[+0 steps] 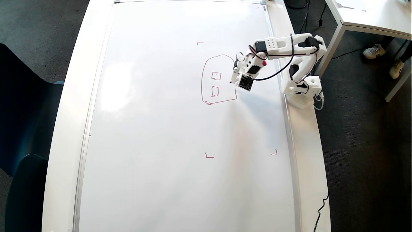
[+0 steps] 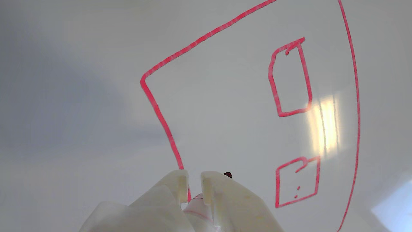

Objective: Draw on a whiteboard a robot head using a pen attached to the gripper

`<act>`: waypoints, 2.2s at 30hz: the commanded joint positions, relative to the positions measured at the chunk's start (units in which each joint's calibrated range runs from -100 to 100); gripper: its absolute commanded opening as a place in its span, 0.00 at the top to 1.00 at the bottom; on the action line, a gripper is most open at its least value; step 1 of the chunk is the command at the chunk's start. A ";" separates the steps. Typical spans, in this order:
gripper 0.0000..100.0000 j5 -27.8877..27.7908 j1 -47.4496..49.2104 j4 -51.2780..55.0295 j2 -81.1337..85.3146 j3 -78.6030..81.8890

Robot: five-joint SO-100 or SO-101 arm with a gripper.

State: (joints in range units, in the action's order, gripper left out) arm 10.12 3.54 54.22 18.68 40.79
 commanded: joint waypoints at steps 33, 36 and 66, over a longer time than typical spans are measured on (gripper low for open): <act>0.99 0.23 -0.78 -5.92 -9.16 -4.34; 0.99 0.12 -0.78 -7.83 -9.16 -3.07; 0.99 -0.25 -1.89 -9.65 -8.32 1.01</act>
State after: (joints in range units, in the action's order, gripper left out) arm 10.12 2.34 44.09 9.45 41.71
